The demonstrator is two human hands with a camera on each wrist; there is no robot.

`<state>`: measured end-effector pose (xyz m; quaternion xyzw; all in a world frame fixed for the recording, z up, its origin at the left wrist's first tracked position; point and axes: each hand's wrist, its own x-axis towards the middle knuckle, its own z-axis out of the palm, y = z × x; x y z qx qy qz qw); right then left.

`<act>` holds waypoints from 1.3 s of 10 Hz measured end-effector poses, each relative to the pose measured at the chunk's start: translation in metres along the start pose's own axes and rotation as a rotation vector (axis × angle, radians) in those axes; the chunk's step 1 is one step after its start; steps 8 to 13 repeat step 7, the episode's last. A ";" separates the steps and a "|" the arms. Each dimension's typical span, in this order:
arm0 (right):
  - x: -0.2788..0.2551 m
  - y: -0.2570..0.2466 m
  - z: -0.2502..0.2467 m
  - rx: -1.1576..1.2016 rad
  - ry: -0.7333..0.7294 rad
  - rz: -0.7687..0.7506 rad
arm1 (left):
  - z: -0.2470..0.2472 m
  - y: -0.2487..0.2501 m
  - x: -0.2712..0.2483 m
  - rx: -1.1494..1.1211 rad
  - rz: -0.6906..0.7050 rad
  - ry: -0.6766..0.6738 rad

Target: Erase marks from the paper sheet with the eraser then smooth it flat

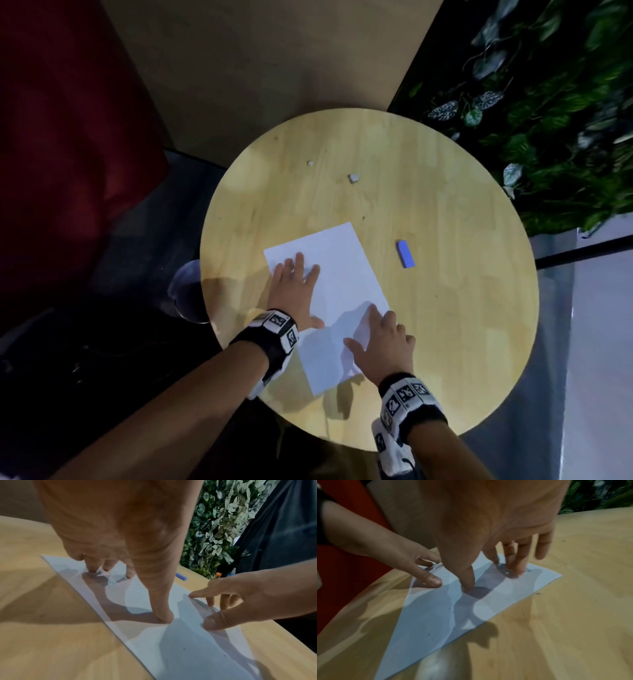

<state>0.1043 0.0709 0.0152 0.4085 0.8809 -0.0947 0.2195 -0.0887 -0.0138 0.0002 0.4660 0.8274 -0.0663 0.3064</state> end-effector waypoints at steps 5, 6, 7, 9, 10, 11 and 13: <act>0.074 0.033 -0.021 0.090 -0.077 -0.288 | -0.031 0.022 0.055 0.158 0.148 -0.068; 0.081 0.033 -0.025 0.059 -0.069 -0.268 | -0.036 0.029 0.046 0.140 0.131 0.053; 0.082 0.035 -0.035 0.040 -0.080 -0.296 | -0.034 0.025 0.020 0.006 0.104 0.160; 0.082 0.035 -0.035 0.040 -0.080 -0.296 | -0.034 0.025 0.020 0.006 0.104 0.160; 0.082 0.035 -0.035 0.040 -0.080 -0.296 | -0.034 0.025 0.020 0.006 0.104 0.160; 0.082 0.035 -0.035 0.040 -0.080 -0.296 | -0.034 0.025 0.020 0.006 0.104 0.160; 0.082 0.035 -0.035 0.040 -0.080 -0.296 | -0.034 0.025 0.020 0.006 0.104 0.160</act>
